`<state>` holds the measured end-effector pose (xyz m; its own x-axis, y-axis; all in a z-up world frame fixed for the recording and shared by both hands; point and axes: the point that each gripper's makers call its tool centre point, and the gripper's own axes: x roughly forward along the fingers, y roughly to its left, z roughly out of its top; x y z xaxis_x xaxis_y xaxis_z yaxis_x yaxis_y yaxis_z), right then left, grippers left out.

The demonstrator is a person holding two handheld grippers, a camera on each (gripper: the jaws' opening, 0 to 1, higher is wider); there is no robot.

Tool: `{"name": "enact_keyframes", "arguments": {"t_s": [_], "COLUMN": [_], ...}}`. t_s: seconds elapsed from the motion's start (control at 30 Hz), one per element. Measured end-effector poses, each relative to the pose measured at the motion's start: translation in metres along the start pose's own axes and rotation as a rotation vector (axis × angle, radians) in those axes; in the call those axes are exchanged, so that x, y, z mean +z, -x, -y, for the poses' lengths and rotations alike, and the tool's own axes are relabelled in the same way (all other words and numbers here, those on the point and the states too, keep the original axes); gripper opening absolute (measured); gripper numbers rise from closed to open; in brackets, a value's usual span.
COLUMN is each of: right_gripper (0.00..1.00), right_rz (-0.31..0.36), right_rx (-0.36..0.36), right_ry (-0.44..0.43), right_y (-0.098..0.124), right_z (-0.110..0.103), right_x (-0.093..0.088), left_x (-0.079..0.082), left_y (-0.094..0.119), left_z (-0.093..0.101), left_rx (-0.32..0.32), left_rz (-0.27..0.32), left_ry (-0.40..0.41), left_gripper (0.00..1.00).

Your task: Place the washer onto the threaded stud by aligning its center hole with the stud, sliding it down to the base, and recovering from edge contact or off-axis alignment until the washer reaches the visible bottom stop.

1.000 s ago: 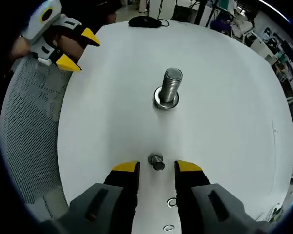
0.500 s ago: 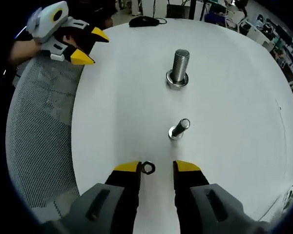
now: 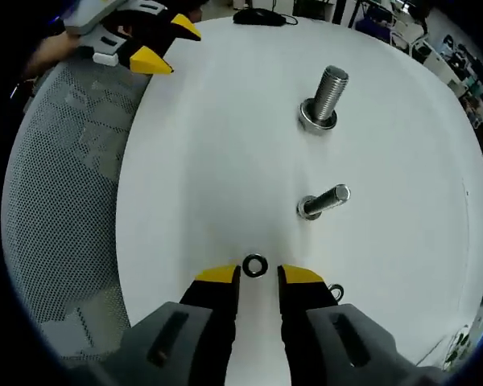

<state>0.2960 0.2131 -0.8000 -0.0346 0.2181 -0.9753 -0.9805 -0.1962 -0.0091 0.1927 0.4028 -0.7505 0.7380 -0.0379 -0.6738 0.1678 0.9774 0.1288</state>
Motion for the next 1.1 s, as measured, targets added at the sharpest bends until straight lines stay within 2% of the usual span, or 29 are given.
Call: {"name": "enact_keyframes", "arguments": {"t_s": [0.13, 0.2, 0.33, 0.53, 0.7, 0.8, 1.0, 1.1], "right_gripper": [0.19, 0.15, 0.14, 0.13, 0.13, 0.13, 0.13, 0.13], "right_rz": [-0.004, 0.003, 0.001, 0.023, 0.009, 0.038, 0.054, 0.088], "right_rx": [0.004, -0.003, 0.000, -0.002, -0.016, -0.005, -0.045, -0.057], "right_ry": [0.039, 0.041, 0.041, -0.033, -0.028, -0.056, -0.065, -0.090], "right_y": [0.000, 0.000, 0.000, 0.000, 0.003, 0.007, 0.022, 0.030], "right_z": [-0.003, -0.001, -0.001, 0.001, 0.001, 0.000, 0.014, 0.019], "right_x": [0.001, 0.002, 0.002, 0.002, 0.001, 0.007, 0.015, 0.023], "left_x": [0.000, 0.000, 0.000, -0.001, -0.001, -0.001, -0.002, -0.002], "left_y": [0.000, 0.000, 0.000, 0.000, 0.000, 0.000, 0.000, 0.000], "left_z": [-0.001, -0.001, -0.001, -0.001, -0.001, -0.001, 0.000, -0.001], "left_rx": [0.003, 0.003, 0.005, 0.004, 0.005, 0.006, 0.001, 0.001], "left_rz": [0.003, 0.003, 0.001, -0.002, -0.004, -0.005, -0.013, -0.010], "left_ry": [0.002, 0.001, 0.001, -0.001, -0.002, -0.002, -0.016, -0.014], "left_gripper": [0.35, 0.35, 0.35, 0.35, 0.34, 0.34, 0.34, 0.34]}}
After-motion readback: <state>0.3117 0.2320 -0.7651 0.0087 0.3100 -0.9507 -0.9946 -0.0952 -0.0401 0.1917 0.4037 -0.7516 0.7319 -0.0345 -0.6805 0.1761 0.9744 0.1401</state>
